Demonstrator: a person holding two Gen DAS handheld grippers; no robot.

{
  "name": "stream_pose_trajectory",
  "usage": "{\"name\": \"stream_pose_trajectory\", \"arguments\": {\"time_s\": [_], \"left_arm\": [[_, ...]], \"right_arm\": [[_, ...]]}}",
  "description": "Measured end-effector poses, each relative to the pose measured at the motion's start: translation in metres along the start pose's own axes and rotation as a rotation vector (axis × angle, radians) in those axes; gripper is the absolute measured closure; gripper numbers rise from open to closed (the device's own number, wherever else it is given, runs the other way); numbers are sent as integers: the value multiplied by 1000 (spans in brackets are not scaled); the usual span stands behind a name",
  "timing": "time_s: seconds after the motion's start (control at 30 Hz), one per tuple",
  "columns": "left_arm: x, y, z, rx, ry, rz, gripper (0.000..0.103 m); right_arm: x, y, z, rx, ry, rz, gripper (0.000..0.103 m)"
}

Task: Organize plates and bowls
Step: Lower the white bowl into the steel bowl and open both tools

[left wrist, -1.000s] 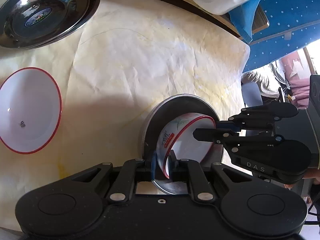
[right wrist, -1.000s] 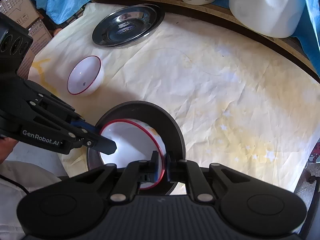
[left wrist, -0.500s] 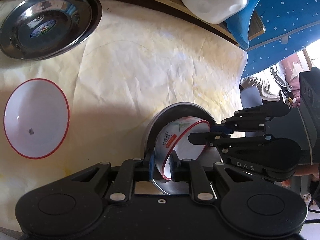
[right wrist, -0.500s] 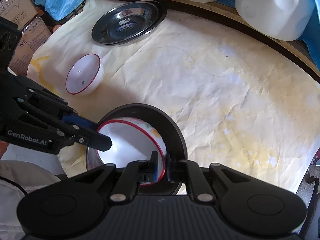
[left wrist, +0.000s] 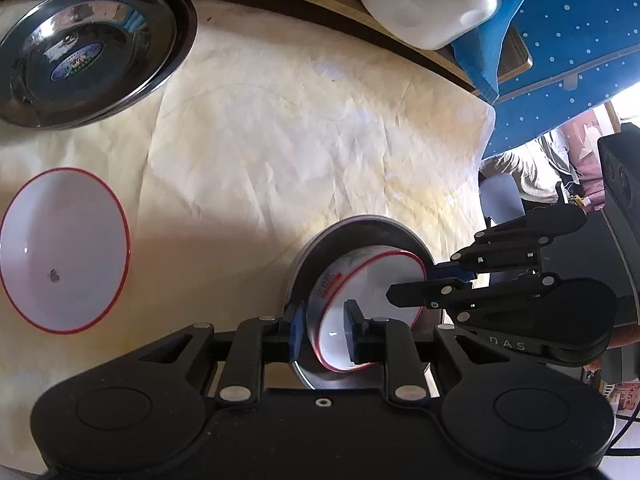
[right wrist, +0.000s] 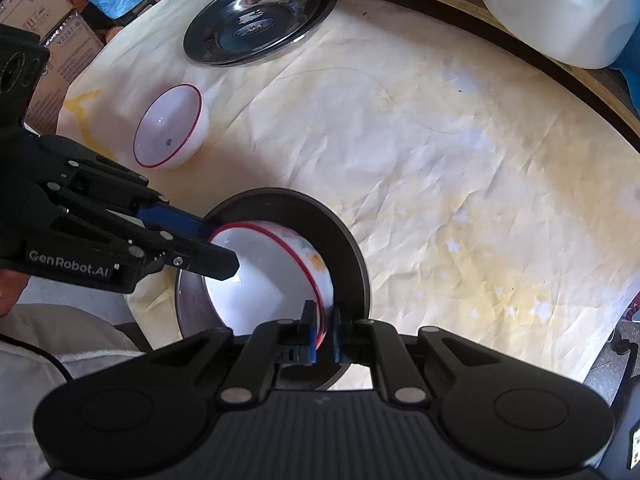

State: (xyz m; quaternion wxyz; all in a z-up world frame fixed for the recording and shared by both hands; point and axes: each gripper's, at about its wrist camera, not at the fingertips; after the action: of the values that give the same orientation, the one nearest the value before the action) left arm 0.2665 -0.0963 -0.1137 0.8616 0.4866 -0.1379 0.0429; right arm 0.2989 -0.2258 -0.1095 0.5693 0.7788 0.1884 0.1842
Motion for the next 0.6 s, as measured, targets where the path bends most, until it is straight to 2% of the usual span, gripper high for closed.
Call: {"name": "stream_pose_trajectory", "arguments": {"time_s": [0.33, 0.47, 0.57, 0.6], "left_arm": [[3, 6, 3, -9, -30, 13, 72], [2, 11, 2, -27, -42, 20, 66], [1, 17, 2, -45, -59, 34, 58], [0, 19, 2, -50, -65, 40, 56]], "right_arm": [[1, 2, 4, -6, -17, 22, 87], [-3, 6, 0, 5, -24, 38, 75], [-6, 14, -7, 4, -16, 62, 58], [-7, 17, -9, 3, -13, 73, 56]]}}
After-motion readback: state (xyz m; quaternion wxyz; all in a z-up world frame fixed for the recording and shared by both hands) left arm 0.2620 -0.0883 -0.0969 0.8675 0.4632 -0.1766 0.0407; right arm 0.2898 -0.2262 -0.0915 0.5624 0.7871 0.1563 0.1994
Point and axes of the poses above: each gripper's, at about its wrist camera, not at the fingertips, and y roughly against the way its jaws point, z to its right, x to its top, and after that the axes turned 12 degrees about -y, right-handed
